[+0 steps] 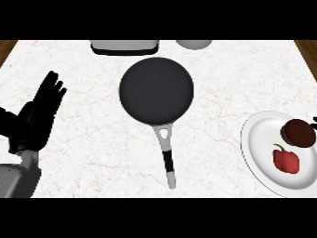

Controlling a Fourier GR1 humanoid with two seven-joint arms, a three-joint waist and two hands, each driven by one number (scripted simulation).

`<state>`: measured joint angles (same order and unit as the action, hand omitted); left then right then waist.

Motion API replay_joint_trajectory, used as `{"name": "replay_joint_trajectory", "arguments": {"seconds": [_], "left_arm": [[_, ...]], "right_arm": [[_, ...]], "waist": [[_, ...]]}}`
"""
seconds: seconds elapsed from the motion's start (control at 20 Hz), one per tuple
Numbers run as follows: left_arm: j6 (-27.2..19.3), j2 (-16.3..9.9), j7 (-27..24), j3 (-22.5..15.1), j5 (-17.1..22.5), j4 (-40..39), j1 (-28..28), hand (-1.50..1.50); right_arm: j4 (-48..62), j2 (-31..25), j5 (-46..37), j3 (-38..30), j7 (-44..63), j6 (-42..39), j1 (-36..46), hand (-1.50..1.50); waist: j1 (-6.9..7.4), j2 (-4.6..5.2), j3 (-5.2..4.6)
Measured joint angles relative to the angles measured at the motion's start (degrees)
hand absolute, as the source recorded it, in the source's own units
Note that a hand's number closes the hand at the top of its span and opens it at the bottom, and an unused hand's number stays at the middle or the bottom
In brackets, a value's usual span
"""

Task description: Pick the bell pepper from the plate and place it in the pan

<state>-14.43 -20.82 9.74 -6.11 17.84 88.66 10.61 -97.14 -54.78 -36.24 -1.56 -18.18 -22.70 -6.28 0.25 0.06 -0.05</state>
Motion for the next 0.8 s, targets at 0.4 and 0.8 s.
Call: {"name": "replay_joint_trajectory", "arguments": {"seconds": [0.4,0.8], "left_arm": [[0.9,0.7,0.8,1.6,-1.1,1.0,-0.9,0.00],[2.5,2.3,1.2,2.9,-2.6,1.8,-1.7,0.00]], "right_arm": [[-7.1,1.0,-10.8,2.2,4.3,-0.5,-3.7,-1.50],[-12.8,8.1,-20.1,5.0,9.5,-0.3,-5.2,-1.50]], "waist": [[-0.54,-0.15,0.03],[-0.46,-0.13,0.04]]}}
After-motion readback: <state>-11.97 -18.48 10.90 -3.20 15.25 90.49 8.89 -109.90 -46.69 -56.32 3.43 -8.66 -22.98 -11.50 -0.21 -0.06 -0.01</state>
